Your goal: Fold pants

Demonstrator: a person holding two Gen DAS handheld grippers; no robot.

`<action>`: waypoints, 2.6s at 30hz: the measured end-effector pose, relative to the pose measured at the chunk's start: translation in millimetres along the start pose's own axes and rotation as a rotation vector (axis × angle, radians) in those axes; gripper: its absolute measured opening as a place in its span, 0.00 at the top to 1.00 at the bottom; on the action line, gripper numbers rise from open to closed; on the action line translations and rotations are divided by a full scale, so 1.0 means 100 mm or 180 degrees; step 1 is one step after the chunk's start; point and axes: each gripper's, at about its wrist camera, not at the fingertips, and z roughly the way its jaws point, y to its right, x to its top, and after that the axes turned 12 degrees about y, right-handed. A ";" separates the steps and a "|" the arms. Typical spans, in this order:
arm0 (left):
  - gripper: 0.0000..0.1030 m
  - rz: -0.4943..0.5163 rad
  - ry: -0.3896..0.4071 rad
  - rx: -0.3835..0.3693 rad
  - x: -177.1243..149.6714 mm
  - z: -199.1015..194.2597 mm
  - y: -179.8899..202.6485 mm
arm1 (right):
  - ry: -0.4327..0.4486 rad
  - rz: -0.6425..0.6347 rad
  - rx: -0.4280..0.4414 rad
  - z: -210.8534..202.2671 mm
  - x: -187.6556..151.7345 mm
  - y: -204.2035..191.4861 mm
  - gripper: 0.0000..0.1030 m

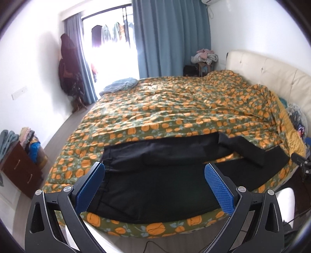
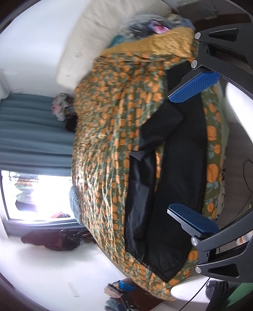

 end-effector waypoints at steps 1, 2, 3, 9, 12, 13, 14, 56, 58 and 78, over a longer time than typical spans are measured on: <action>0.00 -0.0037 -0.0064 -0.0005 -0.04 0.03 -0.03 | 0.0012 -0.0063 -0.0017 0.01 -0.01 -0.04 0.00; 0.00 -0.0077 -0.0105 -0.0010 -0.07 0.04 -0.04 | -0.0009 -0.0098 -0.0012 0.03 -0.03 -0.08 0.00; 0.00 -0.0125 -0.0146 -0.0015 -0.09 0.05 -0.07 | -0.0072 -0.0122 0.0017 0.07 -0.07 -0.10 0.00; 0.00 -0.0352 -0.0265 0.0014 -0.19 0.08 -0.20 | -0.0408 -0.0061 0.0257 0.23 -0.36 -0.15 0.00; 0.00 -0.0396 -0.0279 0.0009 -0.19 0.10 -0.21 | -0.0497 -0.0030 0.0319 0.28 -0.44 -0.17 0.00; 0.00 -0.0392 -0.0291 -0.0002 -0.20 0.11 -0.20 | -0.0514 -0.0033 0.0351 0.29 -0.46 -0.18 0.00; 0.00 -0.0381 -0.0296 -0.0006 -0.20 0.10 -0.18 | -0.0511 -0.0041 0.0373 0.29 -0.47 -0.18 0.00; 0.00 -0.0194 -0.0903 0.0073 -0.32 0.68 0.17 | -0.1165 -0.0637 -0.0574 3.54 0.02 2.69 0.70; 0.00 -0.0143 -0.0884 0.0103 -0.32 0.67 0.18 | -0.1134 -0.0373 -0.1025 3.66 0.21 3.16 0.46; 0.00 -0.0320 -0.1664 0.0296 -0.69 1.41 0.22 | -0.1752 0.0697 -0.0153 5.29 -0.67 3.31 0.39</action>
